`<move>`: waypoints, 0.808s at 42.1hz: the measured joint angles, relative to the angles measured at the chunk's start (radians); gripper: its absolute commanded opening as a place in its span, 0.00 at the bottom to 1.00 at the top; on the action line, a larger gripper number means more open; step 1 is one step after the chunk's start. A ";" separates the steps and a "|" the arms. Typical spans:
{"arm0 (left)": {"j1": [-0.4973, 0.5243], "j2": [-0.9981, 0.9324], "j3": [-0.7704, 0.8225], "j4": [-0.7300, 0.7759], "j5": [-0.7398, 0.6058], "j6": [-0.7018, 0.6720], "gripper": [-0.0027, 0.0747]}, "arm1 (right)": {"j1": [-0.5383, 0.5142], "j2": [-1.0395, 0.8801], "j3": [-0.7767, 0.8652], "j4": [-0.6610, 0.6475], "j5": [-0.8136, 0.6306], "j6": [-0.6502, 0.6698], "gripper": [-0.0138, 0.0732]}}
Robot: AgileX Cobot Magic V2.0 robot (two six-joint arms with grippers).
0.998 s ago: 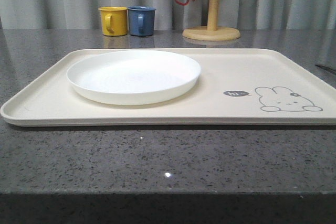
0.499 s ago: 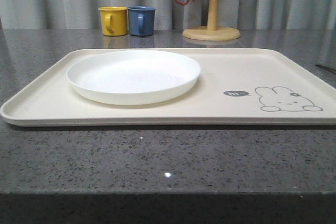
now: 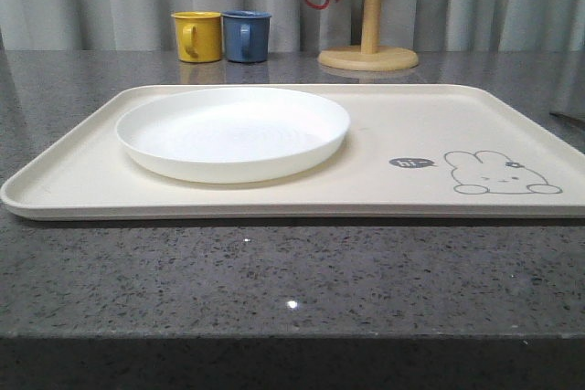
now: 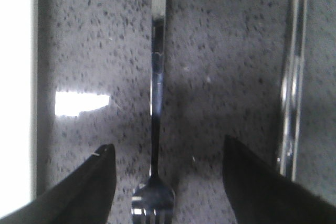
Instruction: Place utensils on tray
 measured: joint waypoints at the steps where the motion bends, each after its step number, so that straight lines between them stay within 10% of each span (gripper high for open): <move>1: 0.000 0.000 0.000 0.000 0.000 0.000 0.42 | 0.000 0.010 -0.009 0.003 0.000 -0.002 0.69; 11: 0.000 0.000 0.000 0.000 0.000 0.000 0.42 | 0.000 0.098 -0.036 0.009 0.004 -0.012 0.68; 34: 0.000 0.000 0.000 0.000 0.000 0.000 0.42 | 0.000 0.109 -0.042 0.000 0.013 -0.019 0.23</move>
